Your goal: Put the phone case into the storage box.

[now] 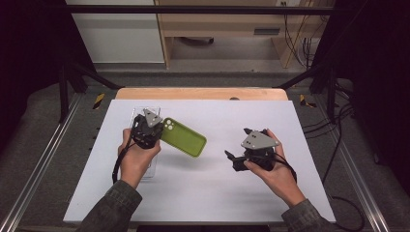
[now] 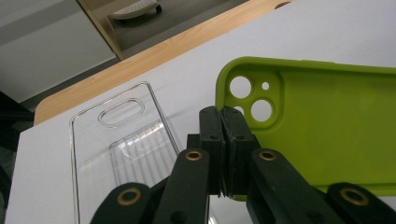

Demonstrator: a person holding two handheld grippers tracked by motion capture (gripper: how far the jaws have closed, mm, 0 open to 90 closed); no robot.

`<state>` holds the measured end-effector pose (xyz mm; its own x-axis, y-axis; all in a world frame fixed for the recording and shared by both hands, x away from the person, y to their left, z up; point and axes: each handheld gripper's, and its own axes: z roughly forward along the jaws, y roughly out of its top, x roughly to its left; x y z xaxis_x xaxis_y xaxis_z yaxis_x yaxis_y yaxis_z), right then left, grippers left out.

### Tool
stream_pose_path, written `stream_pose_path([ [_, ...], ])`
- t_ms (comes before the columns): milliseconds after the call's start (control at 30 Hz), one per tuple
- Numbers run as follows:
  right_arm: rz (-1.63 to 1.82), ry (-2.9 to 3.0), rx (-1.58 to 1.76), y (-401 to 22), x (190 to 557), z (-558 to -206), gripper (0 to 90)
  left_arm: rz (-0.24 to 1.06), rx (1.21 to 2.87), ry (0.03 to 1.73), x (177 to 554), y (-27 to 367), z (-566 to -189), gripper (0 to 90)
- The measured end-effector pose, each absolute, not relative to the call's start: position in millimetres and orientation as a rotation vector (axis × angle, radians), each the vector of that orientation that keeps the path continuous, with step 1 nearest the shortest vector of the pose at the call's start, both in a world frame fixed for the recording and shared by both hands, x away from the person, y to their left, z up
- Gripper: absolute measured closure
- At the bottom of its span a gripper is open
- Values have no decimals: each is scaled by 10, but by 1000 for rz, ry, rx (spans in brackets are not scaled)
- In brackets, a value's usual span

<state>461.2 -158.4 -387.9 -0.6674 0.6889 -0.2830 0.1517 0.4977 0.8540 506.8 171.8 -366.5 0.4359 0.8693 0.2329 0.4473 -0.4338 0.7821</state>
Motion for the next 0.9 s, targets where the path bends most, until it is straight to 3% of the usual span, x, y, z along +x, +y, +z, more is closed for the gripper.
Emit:
stream_pose_path([
  [900, 1183, 2060, 872, -2005, 4602, -4337, 82, 915, 2032, 1026, 4988, 1754, -3552, 873],
])
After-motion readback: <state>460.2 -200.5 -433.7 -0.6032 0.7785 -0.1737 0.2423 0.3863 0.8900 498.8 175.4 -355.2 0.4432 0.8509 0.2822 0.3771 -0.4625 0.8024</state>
